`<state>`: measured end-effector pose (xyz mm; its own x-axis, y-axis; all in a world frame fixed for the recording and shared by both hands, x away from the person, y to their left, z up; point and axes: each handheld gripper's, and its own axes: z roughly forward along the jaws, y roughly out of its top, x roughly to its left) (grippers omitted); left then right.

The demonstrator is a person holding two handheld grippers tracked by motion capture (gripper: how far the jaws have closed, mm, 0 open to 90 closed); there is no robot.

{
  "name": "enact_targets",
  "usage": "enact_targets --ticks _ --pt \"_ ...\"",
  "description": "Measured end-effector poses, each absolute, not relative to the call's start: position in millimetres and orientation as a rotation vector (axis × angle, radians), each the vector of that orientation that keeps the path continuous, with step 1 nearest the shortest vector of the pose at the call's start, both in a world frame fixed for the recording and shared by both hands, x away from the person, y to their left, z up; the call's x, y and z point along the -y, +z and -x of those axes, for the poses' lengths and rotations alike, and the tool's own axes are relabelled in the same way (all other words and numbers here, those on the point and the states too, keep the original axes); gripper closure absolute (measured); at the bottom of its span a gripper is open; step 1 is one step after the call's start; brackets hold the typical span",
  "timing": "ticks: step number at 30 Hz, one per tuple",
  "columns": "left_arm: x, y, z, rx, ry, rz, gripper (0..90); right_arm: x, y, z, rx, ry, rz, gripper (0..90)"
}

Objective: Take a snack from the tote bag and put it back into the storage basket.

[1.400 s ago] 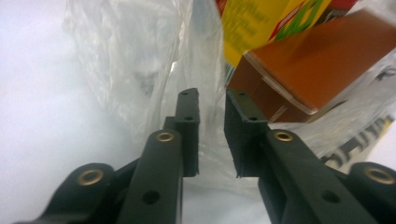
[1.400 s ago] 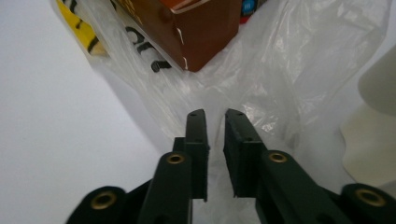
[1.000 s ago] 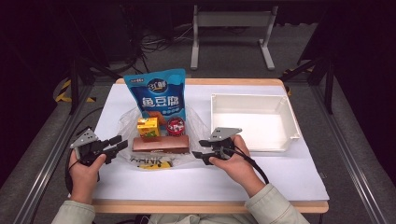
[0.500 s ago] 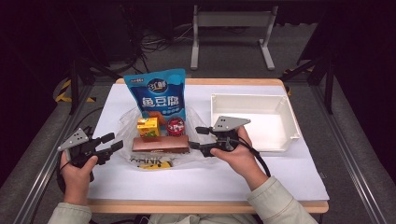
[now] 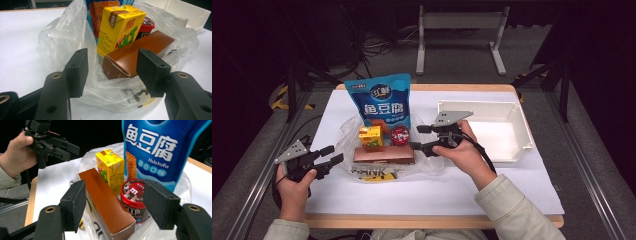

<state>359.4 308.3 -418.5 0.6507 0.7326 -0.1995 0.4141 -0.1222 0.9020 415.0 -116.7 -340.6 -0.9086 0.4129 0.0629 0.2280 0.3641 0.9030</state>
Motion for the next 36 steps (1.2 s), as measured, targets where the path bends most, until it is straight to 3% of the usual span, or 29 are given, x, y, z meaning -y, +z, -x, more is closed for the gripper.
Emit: enact_targets --ticks 36 --pt "-316 -435 -352 -1.020 0.391 -1.758 38.4 50 -333 -453 -2.737 1.325 -0.305 47.2"
